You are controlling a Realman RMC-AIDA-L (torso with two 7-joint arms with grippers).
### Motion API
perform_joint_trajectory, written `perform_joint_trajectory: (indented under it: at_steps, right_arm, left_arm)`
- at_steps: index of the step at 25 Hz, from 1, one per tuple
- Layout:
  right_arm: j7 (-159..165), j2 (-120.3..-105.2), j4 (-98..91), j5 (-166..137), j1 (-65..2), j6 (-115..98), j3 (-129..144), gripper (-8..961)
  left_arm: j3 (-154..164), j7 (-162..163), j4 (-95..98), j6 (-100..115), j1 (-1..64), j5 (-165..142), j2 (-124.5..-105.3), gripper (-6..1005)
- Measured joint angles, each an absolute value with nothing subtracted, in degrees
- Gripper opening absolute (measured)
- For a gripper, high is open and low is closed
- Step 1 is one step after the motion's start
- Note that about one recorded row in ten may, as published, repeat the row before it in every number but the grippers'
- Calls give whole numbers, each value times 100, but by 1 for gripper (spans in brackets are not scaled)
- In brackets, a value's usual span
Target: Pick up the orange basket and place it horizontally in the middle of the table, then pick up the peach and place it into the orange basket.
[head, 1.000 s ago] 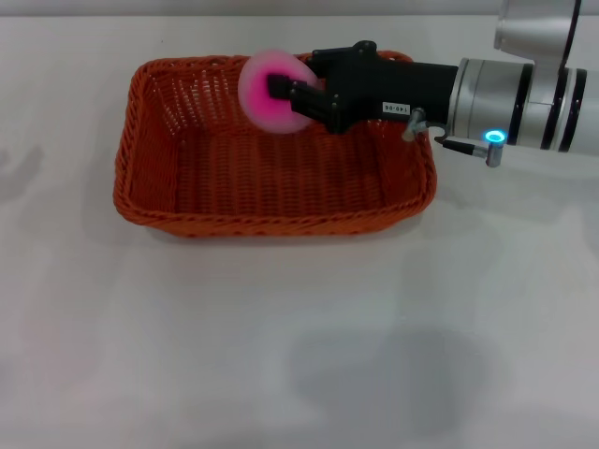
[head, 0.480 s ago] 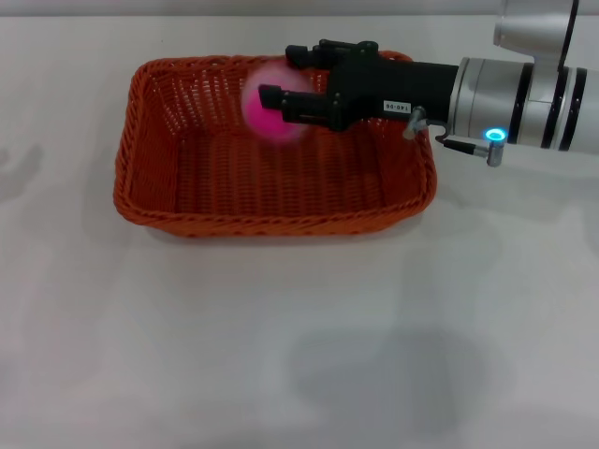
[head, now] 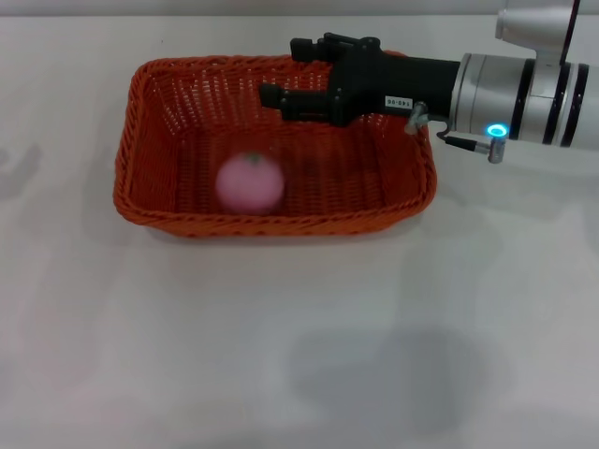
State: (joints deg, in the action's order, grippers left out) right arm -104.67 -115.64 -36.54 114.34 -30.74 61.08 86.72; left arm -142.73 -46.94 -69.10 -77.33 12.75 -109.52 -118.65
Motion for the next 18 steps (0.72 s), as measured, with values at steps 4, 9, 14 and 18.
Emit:
perform_joint_trajectory:
  at_steps: [4, 9, 14, 18]
  right_arm:
    - [-10493, -11541, -3712, 11419, -3015, 6094, 8611, 876]
    - [-10506, -11507, -3818, 11412, -2815, 6091, 8161, 875]
    - [-10581, -11478, -4027, 11345, -2491, 6091, 7599, 874]
    - [-10833, -11480, -4089, 11244, -2230, 6050, 7021, 874]
  left_arm:
    - [-14274, -4694, -6908, -7735, 1275, -10951, -11865, 528]
    - [-14274, -4694, -6910, -7735, 1251, -10951, -11866, 528]
    - [-14282, -4694, -6928, -7734, 1227, -10951, -11878, 527]
    - [-14282, -4693, -6927, -7734, 1218, -10925, -11883, 527]
